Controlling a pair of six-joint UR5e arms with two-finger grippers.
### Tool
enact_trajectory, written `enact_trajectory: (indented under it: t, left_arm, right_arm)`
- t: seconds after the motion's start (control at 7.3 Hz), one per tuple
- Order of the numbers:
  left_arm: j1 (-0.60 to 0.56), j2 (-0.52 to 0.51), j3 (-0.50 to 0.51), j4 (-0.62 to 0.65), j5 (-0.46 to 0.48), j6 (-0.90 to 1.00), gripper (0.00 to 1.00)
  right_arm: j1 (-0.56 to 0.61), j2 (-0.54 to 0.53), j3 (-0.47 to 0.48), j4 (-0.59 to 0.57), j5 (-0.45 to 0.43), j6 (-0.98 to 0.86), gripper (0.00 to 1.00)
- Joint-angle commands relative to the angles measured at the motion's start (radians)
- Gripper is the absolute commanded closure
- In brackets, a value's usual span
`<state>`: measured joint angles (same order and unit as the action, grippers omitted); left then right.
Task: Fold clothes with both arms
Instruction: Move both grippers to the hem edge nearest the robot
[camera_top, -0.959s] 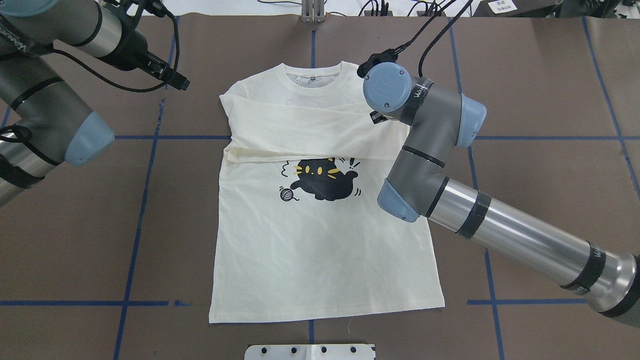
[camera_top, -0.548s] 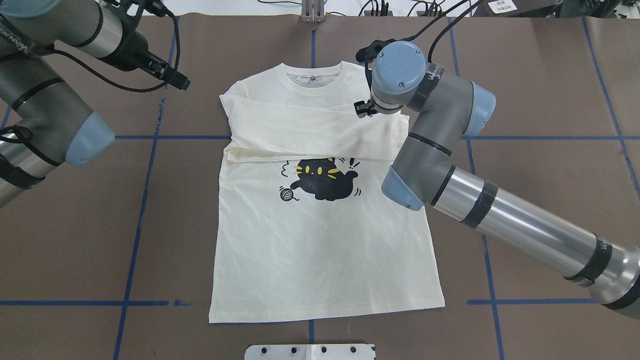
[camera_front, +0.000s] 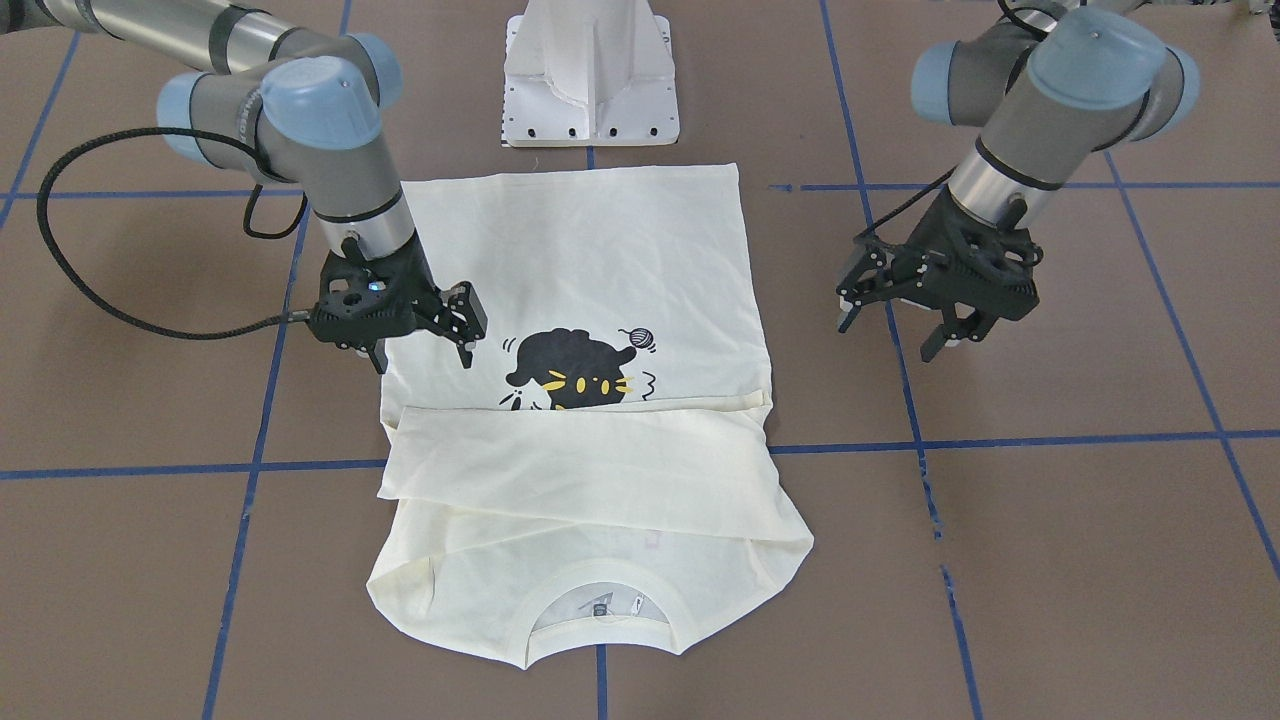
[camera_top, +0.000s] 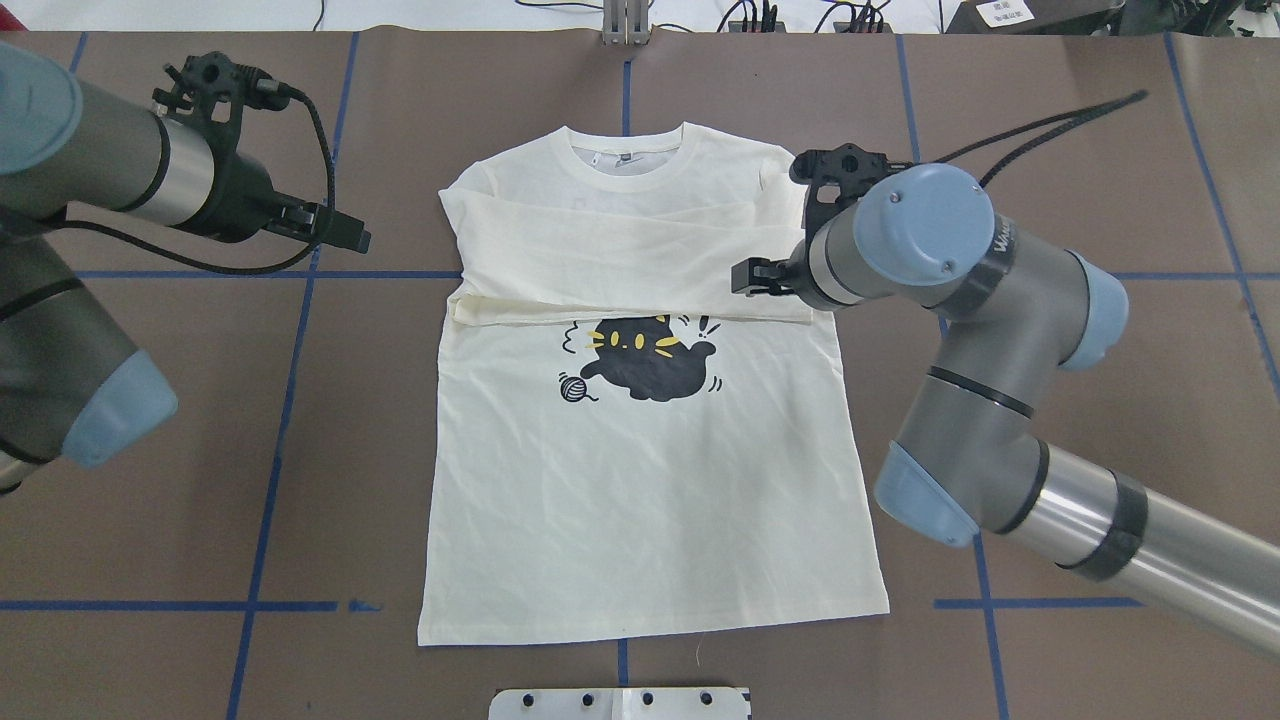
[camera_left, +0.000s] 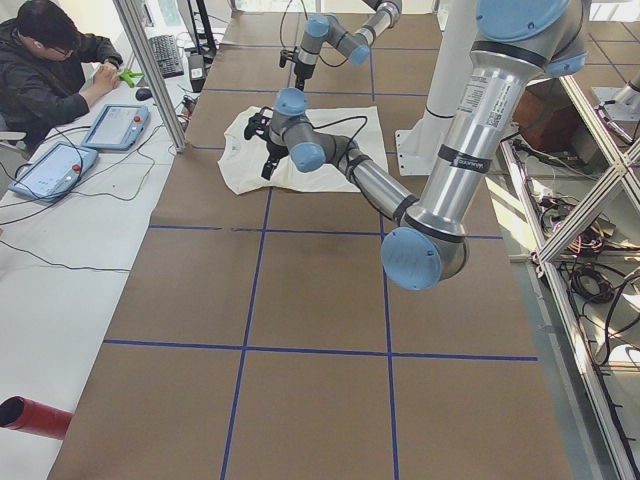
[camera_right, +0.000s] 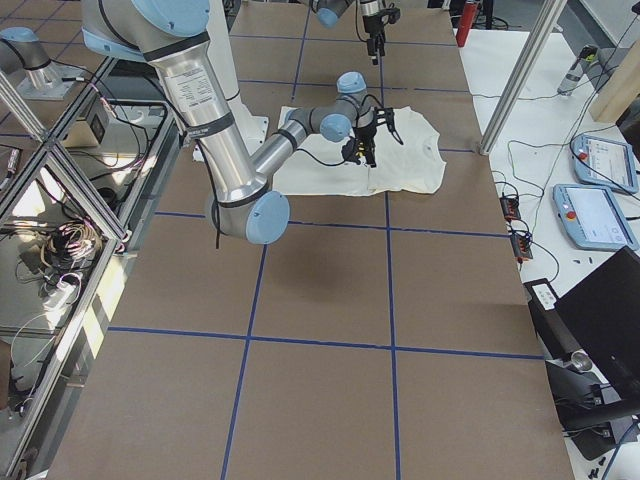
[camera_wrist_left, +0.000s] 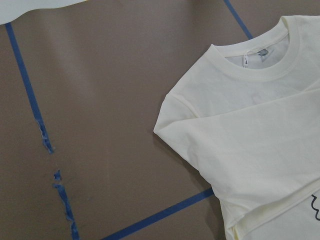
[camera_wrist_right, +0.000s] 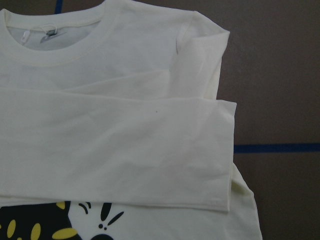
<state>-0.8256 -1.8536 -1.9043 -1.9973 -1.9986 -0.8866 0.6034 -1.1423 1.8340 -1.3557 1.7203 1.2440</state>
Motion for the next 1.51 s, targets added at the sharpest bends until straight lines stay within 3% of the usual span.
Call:
enact_trajectory:
  t: [0.0, 0.27, 0.55, 0.82, 1.37]
  left_arm:
    - [0.217, 0.155, -0.166, -0.078, 0.17, -0.319, 0.0]
    - [0.44, 0.21, -0.18, -0.185, 0.361, -0.559, 0.03]
    - [0.659, 0.214, -0.179, -0.181, 0.563, -0.826, 0.28]
    - [0.747, 0.223, -0.165, -0.137, 0.606, -0.844, 0.29]
    - [0.799, 0.225, -0.131, -0.101, 0.607, -0.844, 0.32]
  right_arm:
    - [-0.161, -0.167, 0.24, 0.007, -0.103, 0.213, 0.0]
    - [-0.372, -0.261, 0.347, 0.009, -0.311, 0.444, 0.01]
    - [-0.47, -0.312, 0.363, 0.08, -0.404, 0.54, 0.05]
    - [-0.493, -0.422, 0.363, 0.198, -0.429, 0.537, 0.05]
    - [-0.502, -0.425, 0.361, 0.199, -0.449, 0.537, 0.03]
